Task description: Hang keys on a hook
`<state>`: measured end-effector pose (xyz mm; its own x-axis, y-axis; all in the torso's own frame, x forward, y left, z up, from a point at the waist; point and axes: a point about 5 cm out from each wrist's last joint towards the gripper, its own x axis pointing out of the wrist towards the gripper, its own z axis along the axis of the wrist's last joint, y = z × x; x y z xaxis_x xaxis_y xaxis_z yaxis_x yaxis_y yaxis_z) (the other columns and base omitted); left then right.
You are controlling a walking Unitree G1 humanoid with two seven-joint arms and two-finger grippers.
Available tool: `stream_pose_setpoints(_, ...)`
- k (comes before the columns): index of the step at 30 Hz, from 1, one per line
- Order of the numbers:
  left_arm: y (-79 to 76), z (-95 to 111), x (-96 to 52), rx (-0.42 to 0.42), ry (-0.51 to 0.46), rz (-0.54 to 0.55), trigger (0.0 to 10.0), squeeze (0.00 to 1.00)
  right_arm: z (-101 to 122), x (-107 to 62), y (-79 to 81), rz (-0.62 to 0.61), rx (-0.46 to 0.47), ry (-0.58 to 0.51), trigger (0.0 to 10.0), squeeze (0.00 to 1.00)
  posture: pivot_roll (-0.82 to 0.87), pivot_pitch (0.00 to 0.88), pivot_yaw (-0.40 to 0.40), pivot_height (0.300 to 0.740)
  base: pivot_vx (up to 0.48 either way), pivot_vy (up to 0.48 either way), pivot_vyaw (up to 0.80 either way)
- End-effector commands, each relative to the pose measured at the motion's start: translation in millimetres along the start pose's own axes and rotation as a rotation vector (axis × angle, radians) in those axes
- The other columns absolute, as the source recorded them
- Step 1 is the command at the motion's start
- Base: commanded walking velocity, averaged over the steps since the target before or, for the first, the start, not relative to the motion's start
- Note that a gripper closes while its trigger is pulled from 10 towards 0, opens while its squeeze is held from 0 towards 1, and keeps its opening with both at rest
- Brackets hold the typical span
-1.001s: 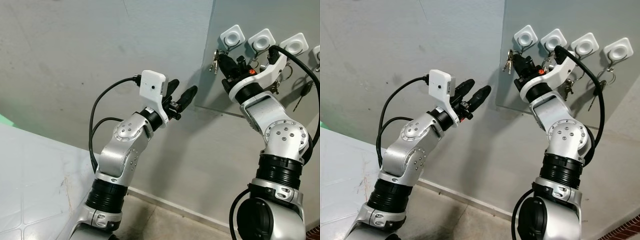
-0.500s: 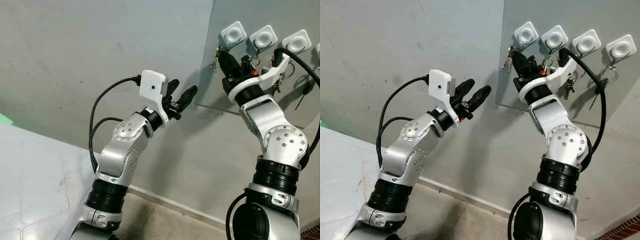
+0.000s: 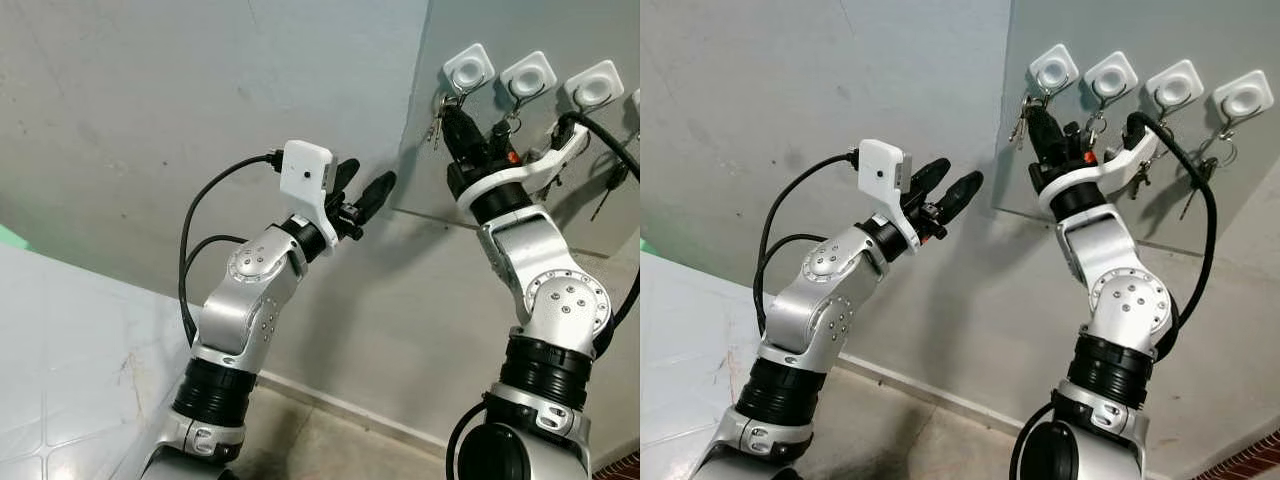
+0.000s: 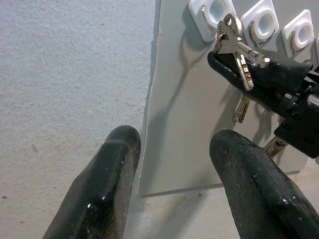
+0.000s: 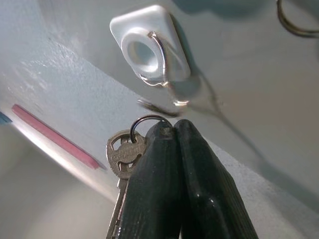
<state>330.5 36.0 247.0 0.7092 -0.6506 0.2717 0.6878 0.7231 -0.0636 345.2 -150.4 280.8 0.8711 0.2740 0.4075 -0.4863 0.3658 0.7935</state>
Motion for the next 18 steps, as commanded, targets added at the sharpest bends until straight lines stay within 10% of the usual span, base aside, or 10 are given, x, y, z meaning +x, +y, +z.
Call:
stream_pose_setpoints(1,-1.8,6.3,0.1,0.008,-0.025,-0.005,10.0,0.00,-3.3,0.8,0.8,-0.006,-0.014,0.022,10.0,0.00,-0.07,0.024,0.001,0.740,0.000,0.000,0.00)
stream_pose_setpoints(18,0.7,5.8,-1.8,0.007,-0.021,0.009,10.0,0.00,2.1,7.6,5.2,0.026,0.016,0.002,10.0,0.00,-0.06,0.041,-0.001,0.740,0.000,0.000,0.00)
